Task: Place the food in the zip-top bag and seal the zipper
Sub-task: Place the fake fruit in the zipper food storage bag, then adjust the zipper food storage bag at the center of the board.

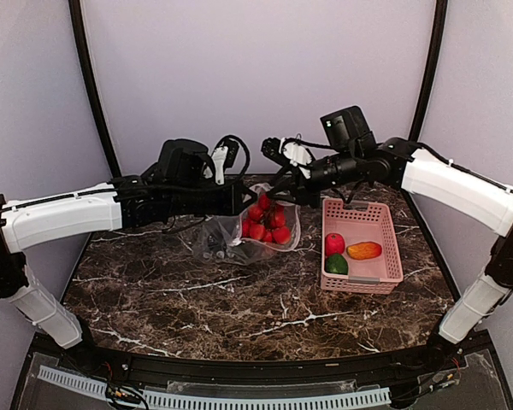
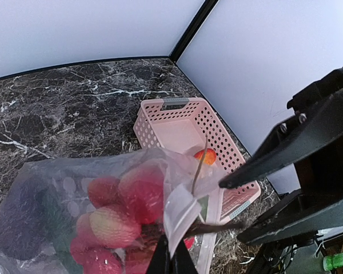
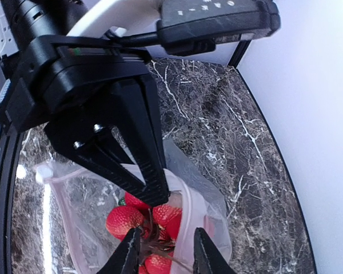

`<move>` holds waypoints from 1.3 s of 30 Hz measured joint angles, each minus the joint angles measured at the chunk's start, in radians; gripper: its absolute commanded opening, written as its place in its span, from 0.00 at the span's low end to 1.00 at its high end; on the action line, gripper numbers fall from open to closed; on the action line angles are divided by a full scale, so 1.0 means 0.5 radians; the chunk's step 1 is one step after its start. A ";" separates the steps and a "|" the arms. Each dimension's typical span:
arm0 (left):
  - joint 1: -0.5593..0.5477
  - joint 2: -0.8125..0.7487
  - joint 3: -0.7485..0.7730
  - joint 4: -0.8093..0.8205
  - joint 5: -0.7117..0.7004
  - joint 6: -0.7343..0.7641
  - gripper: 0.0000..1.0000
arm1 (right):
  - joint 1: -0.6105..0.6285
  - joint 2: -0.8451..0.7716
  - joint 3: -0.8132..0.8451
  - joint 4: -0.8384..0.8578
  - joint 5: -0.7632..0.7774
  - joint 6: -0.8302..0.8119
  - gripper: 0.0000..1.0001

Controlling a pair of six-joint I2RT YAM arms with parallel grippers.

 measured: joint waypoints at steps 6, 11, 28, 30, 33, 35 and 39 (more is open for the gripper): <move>0.005 -0.052 -0.027 -0.002 -0.089 -0.013 0.01 | 0.000 0.061 0.070 -0.131 -0.100 0.004 0.54; 0.054 -0.134 -0.083 -0.002 -0.182 -0.037 0.01 | 0.000 -0.043 0.115 -0.294 -0.250 -0.060 0.49; 0.089 -0.253 -0.156 -0.058 -0.309 0.002 0.01 | 0.386 -0.016 0.008 -0.607 0.046 -0.553 0.49; 0.089 -0.253 -0.156 -0.075 -0.308 0.016 0.01 | 0.436 0.066 0.017 -0.614 0.159 -0.575 0.49; 0.089 -0.254 -0.156 -0.092 -0.306 0.032 0.01 | 0.456 0.195 0.064 -0.627 0.300 -0.582 0.50; 0.089 -0.256 -0.156 -0.104 -0.301 0.039 0.01 | 0.457 0.269 0.100 -0.633 0.378 -0.587 0.51; 0.089 -0.259 -0.156 -0.137 -0.277 0.040 0.01 | 0.468 0.351 0.115 -0.636 0.520 -0.610 0.44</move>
